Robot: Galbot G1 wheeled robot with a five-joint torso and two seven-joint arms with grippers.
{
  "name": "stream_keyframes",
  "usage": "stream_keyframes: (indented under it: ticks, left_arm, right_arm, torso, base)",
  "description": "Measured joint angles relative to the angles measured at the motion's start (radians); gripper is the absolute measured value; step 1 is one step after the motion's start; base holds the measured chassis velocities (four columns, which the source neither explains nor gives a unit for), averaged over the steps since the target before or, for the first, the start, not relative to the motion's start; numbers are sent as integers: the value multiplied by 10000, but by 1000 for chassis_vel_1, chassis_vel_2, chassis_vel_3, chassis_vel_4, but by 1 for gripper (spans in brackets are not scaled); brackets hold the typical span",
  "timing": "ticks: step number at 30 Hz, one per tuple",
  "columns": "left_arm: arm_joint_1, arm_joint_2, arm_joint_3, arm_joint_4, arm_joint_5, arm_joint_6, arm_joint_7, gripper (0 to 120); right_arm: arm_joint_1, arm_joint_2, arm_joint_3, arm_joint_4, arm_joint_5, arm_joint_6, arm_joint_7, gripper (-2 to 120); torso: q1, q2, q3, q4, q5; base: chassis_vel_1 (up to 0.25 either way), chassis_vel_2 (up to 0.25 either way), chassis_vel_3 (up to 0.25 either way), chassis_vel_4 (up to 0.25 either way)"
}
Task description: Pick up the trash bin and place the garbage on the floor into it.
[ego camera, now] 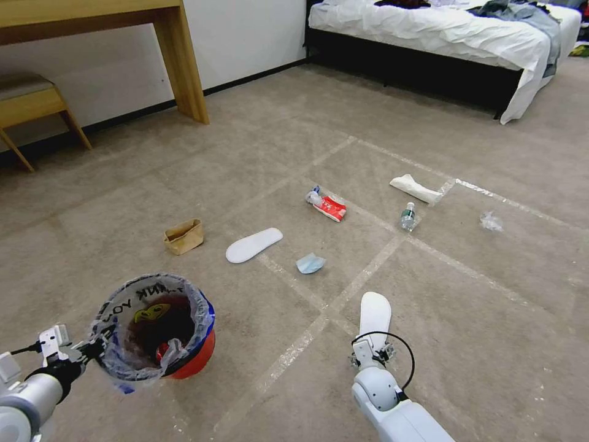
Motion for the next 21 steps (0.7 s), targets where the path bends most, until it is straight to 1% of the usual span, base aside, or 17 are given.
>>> stream_keyframes:
  ticks: [8,10,11,12,13,14,15,17,18,20,21]
  left_arm:
    - [-8,3,53,39,78,-28,49,1]
    - [-13,4,69,40,88,-29,54,1]
    - [-13,4,69,40,88,-29,54,1]
    - [-16,7,80,46,102,-30,58,1]
    - [-25,17,91,62,119,-31,64,1]
    - [-25,17,91,62,119,-31,64,1]
    - [-32,20,97,70,127,-33,66,1]
    - [-53,20,121,94,148,-39,66,1]
    - [-53,20,121,94,148,-39,66,1]
    - [-70,10,150,116,175,-42,76,1]
    - [-70,10,150,116,175,-42,76,1]
  right_arm:
    - [-23,-58,175,-60,-69,136,-18,99]
    - [-3,-91,213,-111,-69,215,-21,93]
    - [-3,-91,213,-111,-69,215,-21,93]
    - [9,-108,245,-153,-72,275,-23,85]
    - [13,-116,286,-172,-79,311,-31,80]
    - [13,-116,286,-172,-79,311,-31,80]
    - [12,-126,302,-178,-79,331,-36,77]
    - [-4,-157,332,-193,-82,381,-53,65]
    - [-4,-157,332,-193,-82,381,-53,65]
    - [-18,-168,355,-214,-86,440,-60,57]
    - [-18,-168,355,-214,-86,440,-60,57]
  torso:
    - [0,0,0,0,0]
    - [0,0,0,0,1]
    - [0,0,0,0,1]
    - [0,0,0,0,0]
    - [0,0,0,0,1]
    - [0,0,0,0,1]
    - [0,0,0,0,1]
    - [0,0,0,0,0]
    - [0,0,0,0,0]
    - [0,0,0,-1,1]
    - [0,0,0,-1,1]
  base:
    - [0,0,0,0]
    - [0,0,0,0]
    - [0,0,0,0]
    - [0,0,0,0]
    - [0,0,0,0]
    - [0,0,0,0]
    - [0,0,0,0]
    - [0,0,0,0]
    - [0,0,0,0]
    - [0,0,0,0]
    - [0,0,0,0]
